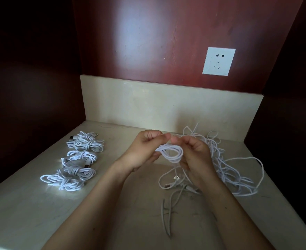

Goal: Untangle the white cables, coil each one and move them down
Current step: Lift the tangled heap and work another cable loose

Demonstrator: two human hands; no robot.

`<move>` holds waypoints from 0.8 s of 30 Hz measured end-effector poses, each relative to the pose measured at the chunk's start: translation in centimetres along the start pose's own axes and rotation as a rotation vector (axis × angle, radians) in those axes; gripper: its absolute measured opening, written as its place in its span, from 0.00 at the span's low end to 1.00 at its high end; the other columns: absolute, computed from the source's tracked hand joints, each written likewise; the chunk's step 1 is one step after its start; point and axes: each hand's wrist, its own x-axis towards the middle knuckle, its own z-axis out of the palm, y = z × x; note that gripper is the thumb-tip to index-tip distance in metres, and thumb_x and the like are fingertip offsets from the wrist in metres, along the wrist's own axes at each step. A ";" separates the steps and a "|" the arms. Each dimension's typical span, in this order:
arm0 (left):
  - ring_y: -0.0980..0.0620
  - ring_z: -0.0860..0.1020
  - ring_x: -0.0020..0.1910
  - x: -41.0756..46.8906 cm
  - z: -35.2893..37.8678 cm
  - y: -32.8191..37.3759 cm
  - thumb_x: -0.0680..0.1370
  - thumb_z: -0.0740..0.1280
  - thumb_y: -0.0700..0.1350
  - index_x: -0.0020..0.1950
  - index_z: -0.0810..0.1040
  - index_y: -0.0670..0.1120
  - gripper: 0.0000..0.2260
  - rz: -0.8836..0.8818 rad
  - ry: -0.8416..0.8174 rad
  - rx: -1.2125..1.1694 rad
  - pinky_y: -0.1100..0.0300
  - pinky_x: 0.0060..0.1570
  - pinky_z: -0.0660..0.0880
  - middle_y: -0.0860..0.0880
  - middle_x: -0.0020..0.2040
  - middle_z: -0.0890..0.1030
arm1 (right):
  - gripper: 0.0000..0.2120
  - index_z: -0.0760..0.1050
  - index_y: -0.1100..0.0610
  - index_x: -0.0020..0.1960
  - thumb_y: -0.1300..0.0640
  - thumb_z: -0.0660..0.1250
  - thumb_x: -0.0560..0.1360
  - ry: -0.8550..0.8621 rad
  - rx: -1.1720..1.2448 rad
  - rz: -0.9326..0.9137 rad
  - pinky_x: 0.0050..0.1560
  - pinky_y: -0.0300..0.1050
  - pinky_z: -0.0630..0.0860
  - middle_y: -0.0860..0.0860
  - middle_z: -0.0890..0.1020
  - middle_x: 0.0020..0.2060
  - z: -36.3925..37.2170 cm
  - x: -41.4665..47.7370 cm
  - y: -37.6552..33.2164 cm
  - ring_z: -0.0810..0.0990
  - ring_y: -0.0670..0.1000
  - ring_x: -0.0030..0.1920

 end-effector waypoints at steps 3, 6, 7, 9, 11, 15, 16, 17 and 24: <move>0.54 0.59 0.18 0.1 0.1 0.1 0.78 0.68 0.47 0.28 0.68 0.44 0.20 0.023 0.105 -0.063 0.68 0.22 0.54 0.48 0.24 0.64 | 0.06 0.80 0.61 0.43 0.65 0.67 0.77 -0.007 -0.138 -0.057 0.24 0.30 0.63 0.43 0.75 0.21 0.2 -0.3 0.1 0.68 0.40 0.20; 0.57 0.56 0.18 0.3 0.3 0.3 0.80 0.64 0.44 0.30 0.63 0.44 0.20 0.027 0.252 -0.145 0.70 0.22 0.53 0.53 0.21 0.62 | 0.08 0.82 0.56 0.44 0.62 0.65 0.79 -0.098 -0.410 -0.197 0.31 0.34 0.64 0.41 0.73 0.22 0.4 -0.4 0.6 0.69 0.40 0.25; 0.57 0.56 0.18 0.4 0.3 0.3 0.81 0.64 0.44 0.30 0.62 0.44 0.20 0.029 0.299 -0.162 0.70 0.22 0.54 0.54 0.20 0.61 | 0.10 0.82 0.54 0.43 0.61 0.65 0.79 -0.139 -0.487 -0.227 0.32 0.35 0.65 0.40 0.74 0.24 0.6 -0.5 0.9 0.70 0.40 0.26; 0.58 0.57 0.18 0.4 0.3 0.2 0.81 0.64 0.44 0.30 0.61 0.45 0.21 0.054 0.393 -0.145 0.69 0.21 0.56 0.55 0.20 0.62 | 0.10 0.81 0.53 0.42 0.60 0.65 0.80 -0.215 -0.628 -0.294 0.35 0.35 0.67 0.39 0.76 0.27 1.0 -0.9 1.3 0.73 0.39 0.30; 0.57 0.60 0.20 0.5 0.1 -0.2 0.80 0.66 0.44 0.29 0.62 0.46 0.22 0.110 0.479 -0.059 0.66 0.22 0.59 0.55 0.20 0.63 | 0.11 0.79 0.55 0.42 0.53 0.63 0.80 -0.280 -0.765 -0.379 0.36 0.44 0.70 0.45 0.74 0.28 1.1 -1.4 1.6 0.72 0.43 0.31; 0.57 0.69 0.26 0.5 -0.8 -1.4 0.79 0.69 0.48 0.31 0.68 0.44 0.19 0.222 0.561 0.221 0.60 0.31 0.68 0.53 0.25 0.73 | 0.15 0.73 0.56 0.40 0.47 0.60 0.78 -0.326 -0.988 -0.485 0.35 0.50 0.70 0.50 0.69 0.27 1.4 -1.9 1.2 0.69 0.49 0.30; 0.56 0.72 0.27 0.5 -0.9 -1.6 0.78 0.69 0.51 0.32 0.70 0.45 0.18 0.227 0.541 0.334 0.58 0.33 0.69 0.53 0.26 0.75 | 0.13 0.72 0.54 0.40 0.47 0.60 0.78 -0.321 -0.981 -0.505 0.34 0.50 0.69 0.49 0.69 0.26 1.5 -2.0 0.9 0.69 0.49 0.30; 0.56 0.74 0.28 0.5 -0.9 -1.9 0.77 0.69 0.54 0.32 0.72 0.47 0.17 0.222 0.500 0.431 0.57 0.34 0.71 0.54 0.27 0.77 | 0.11 0.72 0.52 0.39 0.48 0.60 0.77 -0.302 -0.959 -0.516 0.34 0.49 0.69 0.48 0.69 0.25 1.4 -2.0 0.5 0.69 0.48 0.29; 0.59 0.67 0.28 0.7 0.0 -1.7 0.76 0.66 0.56 0.29 0.72 0.51 0.18 0.264 0.166 0.423 0.60 0.31 0.65 0.56 0.25 0.71 | 0.13 0.82 0.50 0.48 0.46 0.62 0.75 -0.043 -0.661 -0.418 0.44 0.49 0.77 0.45 0.84 0.40 -0.6 -0.6 -0.6 0.81 0.45 0.41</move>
